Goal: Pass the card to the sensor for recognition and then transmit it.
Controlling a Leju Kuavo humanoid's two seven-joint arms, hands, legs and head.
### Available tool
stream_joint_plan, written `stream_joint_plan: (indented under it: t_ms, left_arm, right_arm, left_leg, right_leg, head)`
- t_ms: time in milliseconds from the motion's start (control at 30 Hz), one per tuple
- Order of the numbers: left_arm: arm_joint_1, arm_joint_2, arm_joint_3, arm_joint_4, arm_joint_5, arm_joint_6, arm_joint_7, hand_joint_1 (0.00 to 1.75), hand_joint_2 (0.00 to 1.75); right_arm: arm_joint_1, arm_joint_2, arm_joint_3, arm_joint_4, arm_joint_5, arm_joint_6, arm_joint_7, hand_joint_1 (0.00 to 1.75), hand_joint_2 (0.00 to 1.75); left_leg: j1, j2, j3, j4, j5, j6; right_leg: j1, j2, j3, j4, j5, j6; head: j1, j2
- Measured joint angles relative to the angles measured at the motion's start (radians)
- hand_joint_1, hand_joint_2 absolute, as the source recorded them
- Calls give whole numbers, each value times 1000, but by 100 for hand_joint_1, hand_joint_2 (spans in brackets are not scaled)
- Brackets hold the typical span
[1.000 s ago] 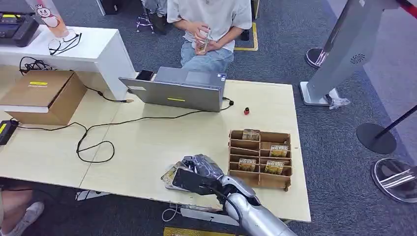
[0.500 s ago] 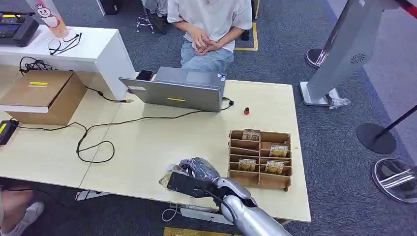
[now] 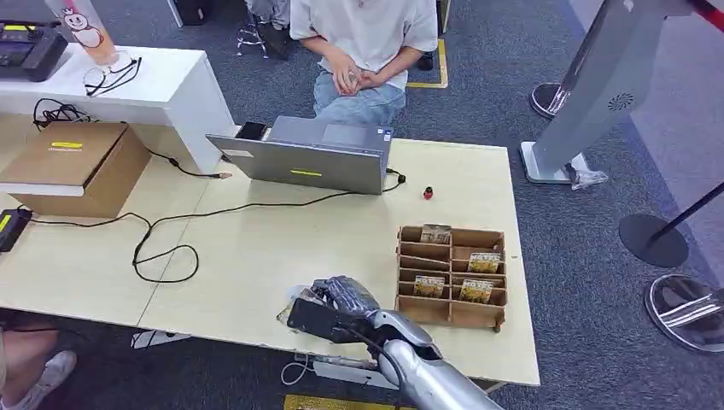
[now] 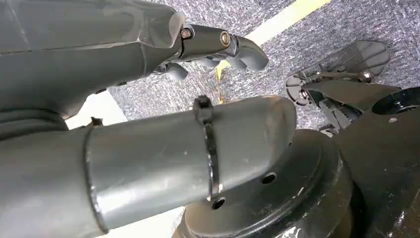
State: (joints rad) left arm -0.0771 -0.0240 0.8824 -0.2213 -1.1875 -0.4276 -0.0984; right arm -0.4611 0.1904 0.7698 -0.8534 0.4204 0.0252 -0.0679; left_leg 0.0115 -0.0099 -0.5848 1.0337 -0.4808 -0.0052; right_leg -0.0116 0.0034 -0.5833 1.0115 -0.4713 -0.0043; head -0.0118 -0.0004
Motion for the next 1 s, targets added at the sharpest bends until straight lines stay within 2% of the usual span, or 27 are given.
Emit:
stream_joint_plan:
  t_ms: [633, 1000]
  left_arm:
    - [0, -4, -11, 0, 16, 0, 5, 0, 0]
    - [0, -4, -16, 0, 21, 0, 12, 0, 0]
  right_arm:
    - [-24, 38, 0, 92, 32, -30, 34, 175, 175]
    - [-37, 40, -8, 135, 45, -56, 45, 175, 175]
  left_leg:
    - [0, 0, 0, 0, 0, 0]
    - [0, 0, 0, 0, 0, 0]
  right_leg:
    - [0, 0, 0, 0, 0, 0]
    - [0, 0, 0, 0, 0, 0]
  head:
    - [0, 0]
    - [0, 0]
